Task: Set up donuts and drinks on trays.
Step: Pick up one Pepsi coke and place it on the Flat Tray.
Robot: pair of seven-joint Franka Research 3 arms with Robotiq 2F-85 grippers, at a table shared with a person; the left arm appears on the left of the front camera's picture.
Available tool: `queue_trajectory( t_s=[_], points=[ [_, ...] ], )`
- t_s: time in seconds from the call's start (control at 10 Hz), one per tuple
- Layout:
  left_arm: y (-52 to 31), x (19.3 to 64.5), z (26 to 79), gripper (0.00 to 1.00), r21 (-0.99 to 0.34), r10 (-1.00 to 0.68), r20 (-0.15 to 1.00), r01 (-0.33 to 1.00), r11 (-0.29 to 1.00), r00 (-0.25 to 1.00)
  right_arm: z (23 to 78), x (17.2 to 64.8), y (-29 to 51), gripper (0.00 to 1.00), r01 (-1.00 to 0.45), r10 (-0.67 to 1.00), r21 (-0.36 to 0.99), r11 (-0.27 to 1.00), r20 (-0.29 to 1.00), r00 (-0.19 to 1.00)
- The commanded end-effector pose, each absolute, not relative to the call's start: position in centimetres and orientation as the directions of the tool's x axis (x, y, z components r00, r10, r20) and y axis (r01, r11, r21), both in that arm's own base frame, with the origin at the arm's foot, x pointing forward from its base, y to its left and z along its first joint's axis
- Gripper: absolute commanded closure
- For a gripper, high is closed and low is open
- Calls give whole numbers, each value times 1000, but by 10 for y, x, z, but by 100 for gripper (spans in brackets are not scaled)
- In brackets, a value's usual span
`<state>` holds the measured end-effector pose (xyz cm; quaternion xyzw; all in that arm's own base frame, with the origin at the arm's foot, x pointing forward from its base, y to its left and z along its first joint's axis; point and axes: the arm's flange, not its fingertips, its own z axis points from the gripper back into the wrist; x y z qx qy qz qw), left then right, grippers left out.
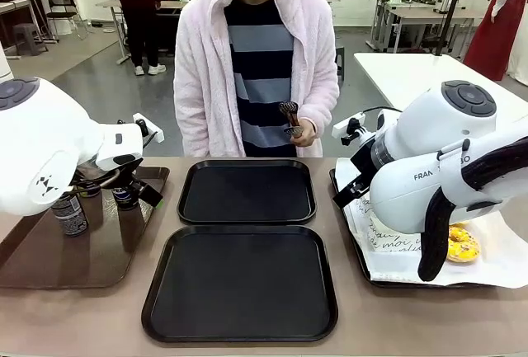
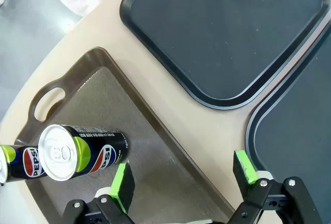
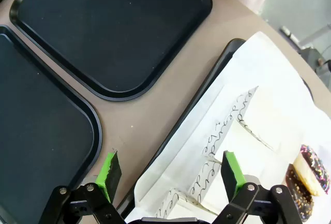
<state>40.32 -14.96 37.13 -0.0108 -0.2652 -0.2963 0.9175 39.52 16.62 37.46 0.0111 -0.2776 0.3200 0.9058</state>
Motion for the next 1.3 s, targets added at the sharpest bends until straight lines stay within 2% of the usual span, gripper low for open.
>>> queue_trajectory(
  t_s=[0.0, 0.7, 0.8, 1.0, 1.2],
  points=[
    [-150, 403, 371, 0, 138, -538, 493, 550, 824, 683, 375, 395, 166, 0, -586, 574, -157, 795, 510, 641],
    [-150, 403, 371, 0, 137, -538, 493, 549, 824, 684, 375, 395, 166, 0, -586, 574, -158, 795, 510, 641],
    [-143, 385, 384, 0, 153, -540, 468, 538, 829, 699, 388, 374, 160, 0, -592, 581, -146, 793, 477, 660],
    [-127, 327, 411, 0, 203, -635, 431, 617, 761, 641, 422, 316, 147, 0, -611, 623, -162, 775, 357, 696],
    [-102, 273, 419, 0, 158, -657, 393, 656, 738, 644, 438, 251, 125, 0, -638, 652, -145, 756, 242, 718]
  ],
)
